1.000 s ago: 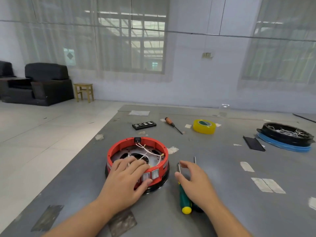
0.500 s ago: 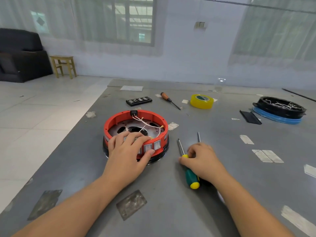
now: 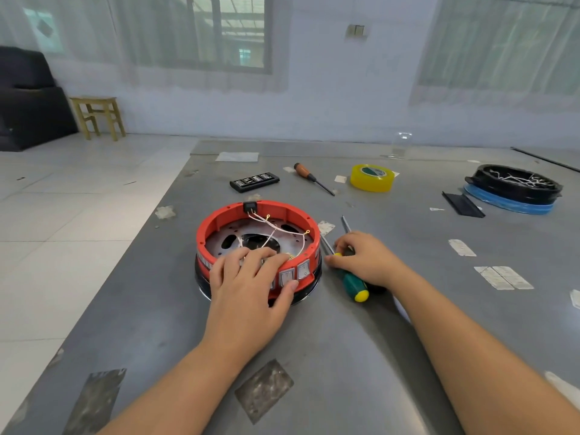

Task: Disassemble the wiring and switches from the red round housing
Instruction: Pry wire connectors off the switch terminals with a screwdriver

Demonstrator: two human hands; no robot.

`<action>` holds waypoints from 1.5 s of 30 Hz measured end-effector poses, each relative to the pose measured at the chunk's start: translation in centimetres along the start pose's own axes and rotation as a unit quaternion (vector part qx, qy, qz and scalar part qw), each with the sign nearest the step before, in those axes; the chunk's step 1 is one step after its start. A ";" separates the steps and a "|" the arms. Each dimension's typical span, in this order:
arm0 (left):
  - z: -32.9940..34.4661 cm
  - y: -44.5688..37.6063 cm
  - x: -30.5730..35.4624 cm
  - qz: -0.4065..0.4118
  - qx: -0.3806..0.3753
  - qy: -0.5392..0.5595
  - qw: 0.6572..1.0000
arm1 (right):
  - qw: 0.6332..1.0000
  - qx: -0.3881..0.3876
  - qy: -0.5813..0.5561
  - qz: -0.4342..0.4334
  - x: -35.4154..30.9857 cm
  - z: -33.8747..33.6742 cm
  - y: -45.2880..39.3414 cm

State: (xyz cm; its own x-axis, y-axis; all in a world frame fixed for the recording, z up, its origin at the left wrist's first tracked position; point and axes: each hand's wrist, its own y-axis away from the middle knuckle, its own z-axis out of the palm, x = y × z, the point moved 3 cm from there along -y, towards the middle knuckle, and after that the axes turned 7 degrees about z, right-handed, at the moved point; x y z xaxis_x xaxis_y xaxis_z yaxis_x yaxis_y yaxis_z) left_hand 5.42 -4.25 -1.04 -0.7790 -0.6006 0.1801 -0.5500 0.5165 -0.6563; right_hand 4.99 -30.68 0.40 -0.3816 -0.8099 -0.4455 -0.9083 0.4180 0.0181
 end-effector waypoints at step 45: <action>4.3 -3.4 9.3 0.017 -0.128 0.217 0.968 | 0.985 0.055 -0.121 0.111 4.7 -1.5 2.2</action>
State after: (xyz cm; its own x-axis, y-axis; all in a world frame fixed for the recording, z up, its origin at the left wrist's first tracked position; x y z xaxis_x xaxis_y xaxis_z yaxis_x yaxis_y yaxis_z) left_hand 1.30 -14.25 -0.32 -0.8209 -0.2959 0.4884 -0.5344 0.6994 -0.4745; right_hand 0.93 -34.19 -0.29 -0.5046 -0.5764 -0.6428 -0.7776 0.6269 0.0482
